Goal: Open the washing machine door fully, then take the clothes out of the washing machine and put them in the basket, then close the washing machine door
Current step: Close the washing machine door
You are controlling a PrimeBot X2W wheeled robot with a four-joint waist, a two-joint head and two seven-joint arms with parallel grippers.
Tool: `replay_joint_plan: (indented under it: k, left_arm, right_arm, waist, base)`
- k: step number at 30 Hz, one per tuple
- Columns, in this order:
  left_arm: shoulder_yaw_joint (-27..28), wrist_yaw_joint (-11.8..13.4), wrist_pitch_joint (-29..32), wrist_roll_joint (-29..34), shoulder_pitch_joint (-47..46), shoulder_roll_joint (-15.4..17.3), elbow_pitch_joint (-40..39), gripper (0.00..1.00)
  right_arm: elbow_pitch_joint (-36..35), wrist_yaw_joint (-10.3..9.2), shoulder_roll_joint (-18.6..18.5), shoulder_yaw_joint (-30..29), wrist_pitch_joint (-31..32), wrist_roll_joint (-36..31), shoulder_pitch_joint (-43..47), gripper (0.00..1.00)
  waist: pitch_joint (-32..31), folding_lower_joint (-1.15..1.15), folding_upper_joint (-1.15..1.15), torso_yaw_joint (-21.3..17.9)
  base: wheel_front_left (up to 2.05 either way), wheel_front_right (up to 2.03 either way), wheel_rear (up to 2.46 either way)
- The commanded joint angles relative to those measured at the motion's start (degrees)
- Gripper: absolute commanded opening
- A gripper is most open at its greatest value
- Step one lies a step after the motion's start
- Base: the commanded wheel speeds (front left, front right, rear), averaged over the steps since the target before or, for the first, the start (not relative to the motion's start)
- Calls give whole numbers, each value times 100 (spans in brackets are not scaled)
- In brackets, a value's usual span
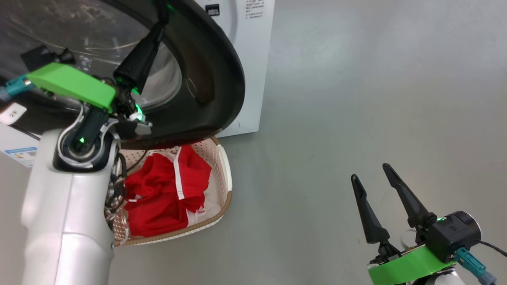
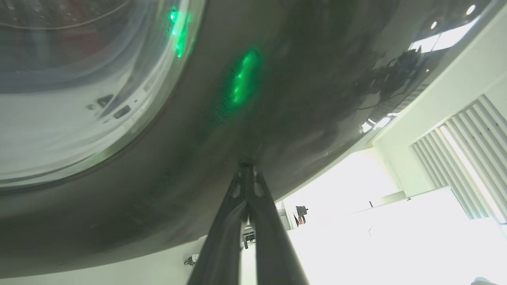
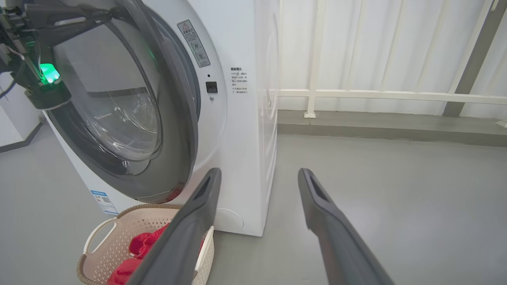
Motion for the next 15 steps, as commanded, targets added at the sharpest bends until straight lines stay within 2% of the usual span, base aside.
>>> replay_joint_plan:
  k: [1,15]
  left_arm:
    - [148,-87,-36,64,-235,170,-124,0]
    - [197,-199,-70,113,-584,256,81,0]
  right_arm:
    - [-128,35,-66,130,-56,-1,-224,100]
    - [-138,35,-66,172,-78,15,-313,100]
  waist:
    - [37,0,0,-43]
    - [269,0,0,-293]
  base:
    - [0,0,0]
    - [0,0,0]
